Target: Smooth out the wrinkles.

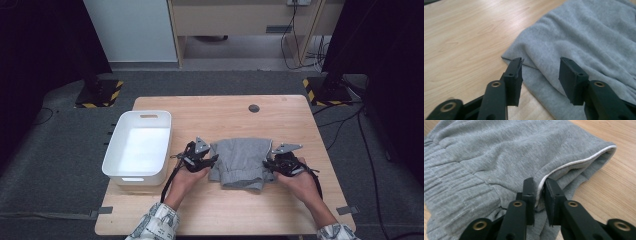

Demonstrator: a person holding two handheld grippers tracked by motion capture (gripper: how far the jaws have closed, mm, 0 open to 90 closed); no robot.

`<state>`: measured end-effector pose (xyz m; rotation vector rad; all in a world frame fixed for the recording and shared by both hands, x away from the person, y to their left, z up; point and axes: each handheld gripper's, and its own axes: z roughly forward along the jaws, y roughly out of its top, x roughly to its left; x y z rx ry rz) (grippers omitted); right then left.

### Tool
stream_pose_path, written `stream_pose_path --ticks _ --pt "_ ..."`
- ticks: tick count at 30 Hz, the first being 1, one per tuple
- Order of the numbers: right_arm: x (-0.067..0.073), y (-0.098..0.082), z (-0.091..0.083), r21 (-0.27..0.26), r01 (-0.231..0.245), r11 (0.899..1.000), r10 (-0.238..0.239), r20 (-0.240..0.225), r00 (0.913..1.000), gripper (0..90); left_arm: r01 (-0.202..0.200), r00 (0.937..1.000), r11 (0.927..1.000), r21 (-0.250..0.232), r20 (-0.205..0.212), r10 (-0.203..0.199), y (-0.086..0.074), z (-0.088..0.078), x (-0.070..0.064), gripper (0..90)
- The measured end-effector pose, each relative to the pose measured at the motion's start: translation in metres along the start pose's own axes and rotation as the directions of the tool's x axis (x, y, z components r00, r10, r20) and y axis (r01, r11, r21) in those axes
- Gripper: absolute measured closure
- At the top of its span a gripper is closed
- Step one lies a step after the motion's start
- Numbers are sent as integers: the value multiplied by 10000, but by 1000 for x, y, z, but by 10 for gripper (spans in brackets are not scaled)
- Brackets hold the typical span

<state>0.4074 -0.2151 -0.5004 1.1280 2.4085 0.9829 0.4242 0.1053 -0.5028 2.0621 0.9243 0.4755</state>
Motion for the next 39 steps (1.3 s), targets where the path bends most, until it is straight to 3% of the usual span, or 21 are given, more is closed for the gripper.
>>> stream_pose_path --ticks 7,16,20,25,31,39 --pt "-9 0 -5 105 132 9999 -135 320 9994 836 80 9998 10000 -35 -163 -81 9 9 7 595" --pt "-10 -1 -7 -104 10 9999 -11 -41 10000 834 261 9997 9986 458 -39 -260 10 31 17 616" --pt "-7 -2 -9 -108 158 9998 -161 -302 9994 835 411 9991 9966 710 57 -416 10 42 17 492" --pt "-6 -1 -10 -331 222 9992 -235 -400 9989 834 559 9984 9964 640 70 -565 11 48 19 457" --pt "-6 0 -8 -376 246 9990 -261 -392 9989 835 464 9988 9935 1040 117 -478 8 56 21 542" --pt "-7 6 -2 -480 204 9986 -219 -304 9993 836 490 9988 9942 953 -75 -485 11 60 24 805"
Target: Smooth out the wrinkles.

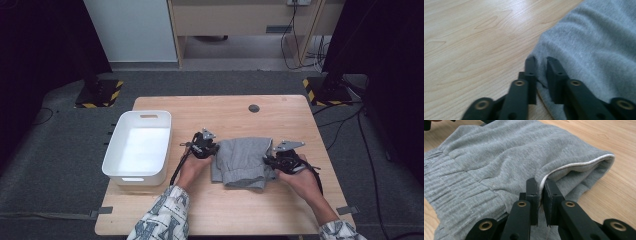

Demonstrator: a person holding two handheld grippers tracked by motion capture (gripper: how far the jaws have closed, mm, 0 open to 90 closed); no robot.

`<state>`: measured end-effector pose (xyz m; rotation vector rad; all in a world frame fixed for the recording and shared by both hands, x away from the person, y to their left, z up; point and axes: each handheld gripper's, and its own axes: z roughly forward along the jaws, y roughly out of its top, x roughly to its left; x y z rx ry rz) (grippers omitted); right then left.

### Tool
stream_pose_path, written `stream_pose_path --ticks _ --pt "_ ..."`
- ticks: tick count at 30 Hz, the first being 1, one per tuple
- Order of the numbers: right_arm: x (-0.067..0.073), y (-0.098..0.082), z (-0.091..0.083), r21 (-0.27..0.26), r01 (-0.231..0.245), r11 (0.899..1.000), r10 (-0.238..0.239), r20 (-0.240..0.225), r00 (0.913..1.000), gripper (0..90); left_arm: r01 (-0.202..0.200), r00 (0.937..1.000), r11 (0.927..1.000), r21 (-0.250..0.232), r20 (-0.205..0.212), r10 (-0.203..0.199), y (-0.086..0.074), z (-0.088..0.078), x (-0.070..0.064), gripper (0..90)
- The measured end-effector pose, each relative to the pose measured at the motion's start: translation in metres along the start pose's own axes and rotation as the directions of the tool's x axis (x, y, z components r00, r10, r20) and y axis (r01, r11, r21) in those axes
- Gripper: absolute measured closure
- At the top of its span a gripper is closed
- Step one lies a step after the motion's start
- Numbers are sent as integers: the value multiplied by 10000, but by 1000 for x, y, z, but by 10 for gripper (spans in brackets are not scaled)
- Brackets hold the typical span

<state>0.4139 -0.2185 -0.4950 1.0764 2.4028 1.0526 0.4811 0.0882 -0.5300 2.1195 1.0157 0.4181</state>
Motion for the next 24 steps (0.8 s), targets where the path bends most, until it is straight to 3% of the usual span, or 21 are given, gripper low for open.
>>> stream_pose_path --ticks 3,9,19,24 --pt "2 3 2 -11 76 10000 -76 20 10000 836 -24 9999 10000 59 -161 25 3 1 -1 850" --pt "3 5 -1 150 197 9997 -198 109 9997 841 640 9976 9975 -303 -246 -647 6 -4 5 864" --pt "3 0 -13 80 407 9991 -409 226 9989 860 668 9970 9974 -276 -368 -678 12 -9 11 873" --pt "-1 -8 -20 64 385 9992 -388 386 9985 865 885 9952 9959 -176 -399 -892 15 -10 16 878"
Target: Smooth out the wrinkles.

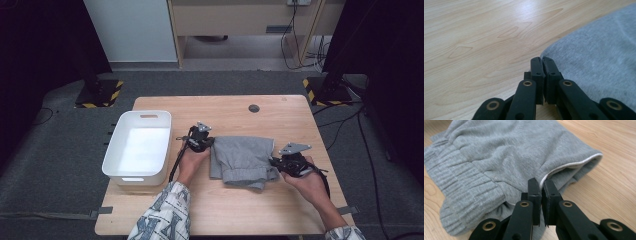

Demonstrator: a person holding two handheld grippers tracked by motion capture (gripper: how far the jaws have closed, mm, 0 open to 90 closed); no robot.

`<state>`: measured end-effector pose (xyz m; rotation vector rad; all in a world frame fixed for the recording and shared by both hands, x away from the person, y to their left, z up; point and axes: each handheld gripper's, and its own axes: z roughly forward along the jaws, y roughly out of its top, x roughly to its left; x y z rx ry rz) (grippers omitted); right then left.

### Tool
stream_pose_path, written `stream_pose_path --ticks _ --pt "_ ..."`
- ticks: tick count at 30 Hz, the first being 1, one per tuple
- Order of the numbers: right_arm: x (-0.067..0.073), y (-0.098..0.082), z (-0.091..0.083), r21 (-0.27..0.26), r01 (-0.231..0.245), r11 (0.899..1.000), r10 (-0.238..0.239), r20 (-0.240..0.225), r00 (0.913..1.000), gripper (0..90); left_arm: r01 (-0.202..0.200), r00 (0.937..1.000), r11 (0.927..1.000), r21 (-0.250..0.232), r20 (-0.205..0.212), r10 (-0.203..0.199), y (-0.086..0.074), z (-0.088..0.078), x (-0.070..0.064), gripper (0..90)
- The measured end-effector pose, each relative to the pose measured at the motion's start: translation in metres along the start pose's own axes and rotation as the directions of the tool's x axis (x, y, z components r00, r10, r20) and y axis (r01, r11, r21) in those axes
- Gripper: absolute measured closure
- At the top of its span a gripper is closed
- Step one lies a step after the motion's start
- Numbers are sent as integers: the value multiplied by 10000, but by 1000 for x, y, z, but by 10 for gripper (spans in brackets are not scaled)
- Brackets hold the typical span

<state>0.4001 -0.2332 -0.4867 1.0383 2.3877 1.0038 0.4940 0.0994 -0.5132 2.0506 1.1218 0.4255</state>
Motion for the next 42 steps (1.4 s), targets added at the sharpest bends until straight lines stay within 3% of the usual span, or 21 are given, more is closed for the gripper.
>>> stream_pose_path --ticks 3,10,17,18,19,22,23,24,26,29,32,36,38,41,42 --pt "-4 -3 -2 104 -54 9999 54 1 10000 868 -212 9997 9996 200 -85 214 1 2 -1 879" --pt "-5 -6 -8 66 -2 10000 2 10 10000 870 -173 9994 9991 388 -302 185 -1 5 2 879" --pt "-3 -7 -5 120 -117 9999 118 -69 9999 862 -251 9994 9990 379 -218 260 -1 7 -4 868" --pt "-4 -6 -5 -47 -241 9997 240 -153 9996 852 -287 9991 9989 383 -314 300 -1 7 -5 834" --pt "-4 -5 -5 -168 -331 9993 326 -285 9991 838 -240 9990 9993 284 -362 250 0 4 -6 736" --pt "-4 -4 -4 -214 -355 9991 347 -359 9988 788 -252 9991 9997 9 -329 253 1 0 -8 636" --pt "-3 -3 -3 -219 -464 9987 455 -432 9980 660 -346 9993 9989 -310 -173 341 3 -7 -12 598" --pt "-3 -3 -3 -219 -464 9987 455 -432 9980 660 -346 9993 9989 -310 -173 341 3 -7 -12 583" --pt "-3 0 -3 -335 -617 9975 607 -297 9977 540 -523 9986 9974 -495 23 525 4 -15 -22 532" --pt "-4 3 -3 -465 -879 9950 868 -253 9959 485 -619 9978 9963 -589 206 632 3 -20 -28 497" --pt "-4 10 1 -460 -1014 9938 1012 -64 9948 404 -613 9956 9934 -967 640 677 -1 -28 -41 497" --pt "-3 15 5 -429 -1119 9928 1124 88 9936 405 -851 9918 9934 -773 891 919 -3 -29 -48 489" --pt "-2 17 7 -316 -1069 9938 1070 30 9943 439 -1164 9869 9916 -562 1060 1218 -7 -30 -55 492" --pt "2 15 15 356 -897 9953 901 -96 9959 500 -1785 9797 9838 -143 903 1790 -22 -32 -66 489" --pt "2 15 15 356 -897 9953 901 -96 9959 500 -1785 9797 9838 -143 903 1790 -22 -32 -66 490"
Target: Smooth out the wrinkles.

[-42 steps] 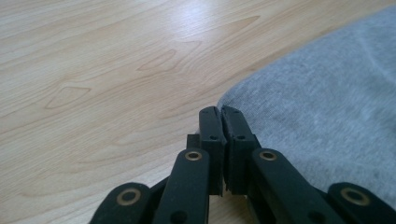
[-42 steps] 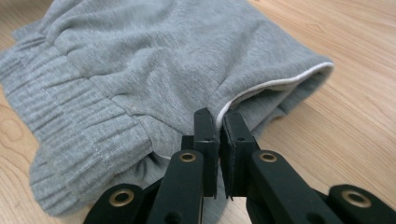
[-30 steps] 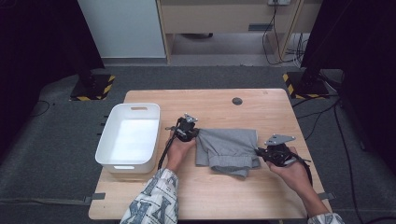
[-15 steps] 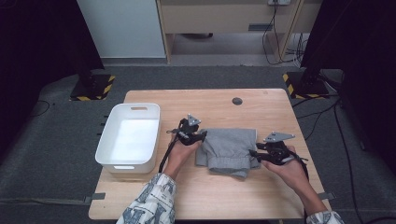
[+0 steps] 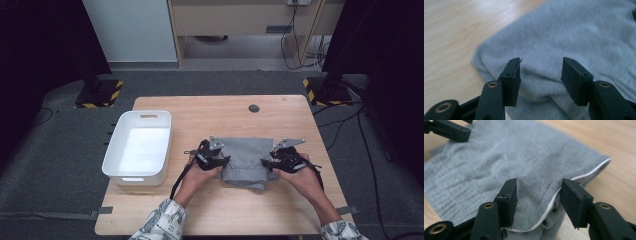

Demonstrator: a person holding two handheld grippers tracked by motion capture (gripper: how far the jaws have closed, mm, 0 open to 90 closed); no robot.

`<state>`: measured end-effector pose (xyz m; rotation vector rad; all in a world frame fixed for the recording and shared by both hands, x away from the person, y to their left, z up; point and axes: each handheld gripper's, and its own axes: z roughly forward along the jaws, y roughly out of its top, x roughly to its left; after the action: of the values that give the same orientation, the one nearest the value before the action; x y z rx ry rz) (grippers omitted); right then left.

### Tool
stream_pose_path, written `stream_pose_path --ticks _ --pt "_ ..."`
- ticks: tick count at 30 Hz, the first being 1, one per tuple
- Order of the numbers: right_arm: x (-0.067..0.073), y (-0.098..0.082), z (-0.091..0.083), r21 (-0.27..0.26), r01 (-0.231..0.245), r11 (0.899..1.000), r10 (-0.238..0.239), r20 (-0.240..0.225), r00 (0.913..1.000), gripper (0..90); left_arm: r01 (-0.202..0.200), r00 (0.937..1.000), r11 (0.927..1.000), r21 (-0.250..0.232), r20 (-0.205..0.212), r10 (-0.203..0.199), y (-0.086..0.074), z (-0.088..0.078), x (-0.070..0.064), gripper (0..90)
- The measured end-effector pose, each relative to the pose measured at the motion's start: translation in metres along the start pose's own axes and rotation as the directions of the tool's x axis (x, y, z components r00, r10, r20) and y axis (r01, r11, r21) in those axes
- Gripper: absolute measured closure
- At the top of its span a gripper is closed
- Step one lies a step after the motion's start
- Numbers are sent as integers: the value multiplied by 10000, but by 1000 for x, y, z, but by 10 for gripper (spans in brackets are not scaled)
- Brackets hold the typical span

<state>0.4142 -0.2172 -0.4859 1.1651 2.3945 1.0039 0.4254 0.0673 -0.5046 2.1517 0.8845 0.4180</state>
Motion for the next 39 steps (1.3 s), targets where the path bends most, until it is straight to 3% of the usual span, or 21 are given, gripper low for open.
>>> stream_pose_path --ticks 1,3,5,10,11,18,25,26,27,28,29,31,33,39 --pt "1 -2 3 260 267 9993 -269 55 9996 648 -109 9999 9998 138 -108 111 -7 -1 -3 493" --pt "0 -3 4 343 333 9989 -333 0 9994 770 -61 9999 9997 247 -88 63 -13 1 -4 497" --pt "0 -4 4 392 388 9985 -389 28 9992 809 61 9999 9996 276 -86 -59 -18 4 -5 500" --pt "-1 -3 4 612 653 9960 -670 269 9974 826 331 9994 9990 284 -39 -330 -20 11 -5 508" --pt "-2 -2 2 694 719 9950 -758 552 9956 827 375 9993 9990 247 13 -375 -18 15 -7 507" --pt "-16 -6 -8 607 419 9973 -483 1085 9929 825 382 9992 9991 206 81 -384 -8 27 -16 507" --pt "-25 -14 -13 378 245 9990 -279 916 9954 802 279 9996 9996 105 -62 -278 -5 30 -25 510" --pt "-24 -16 -15 19 224 9997 -225 819 9964 692 178 9998 9998 105 -121 -177 -4 28 -26 499" --pt "-24 -16 -15 -145 217 9997 -204 880 9959 638 109 9998 9999 84 -161 -108 -3 27 -26 488" --pt "-24 -16 -15 -145 217 9997 -204 880 9959 638 109 9998 9999 84 -161 -108 -3 27 -26 472" --pt "-24 -16 -18 -611 -113 9981 170 925 9956 506 35 9998 10000 68 -175 -34 0 21 -25 466" --pt "-24 -16 -18 -778 -191 9968 262 914 9955 464 49 9998 10000 -35 -191 -50 2 18 -25 461" --pt "-22 -15 -18 -1420 -467 9888 588 821 9949 329 -62 9999 10000 -26 -112 62 6 13 -24 417" --pt "-13 -10 -14 -1773 -529 9827 627 503 9968 177 37 10000 10000 -30 78 -37 13 5 -20 302"
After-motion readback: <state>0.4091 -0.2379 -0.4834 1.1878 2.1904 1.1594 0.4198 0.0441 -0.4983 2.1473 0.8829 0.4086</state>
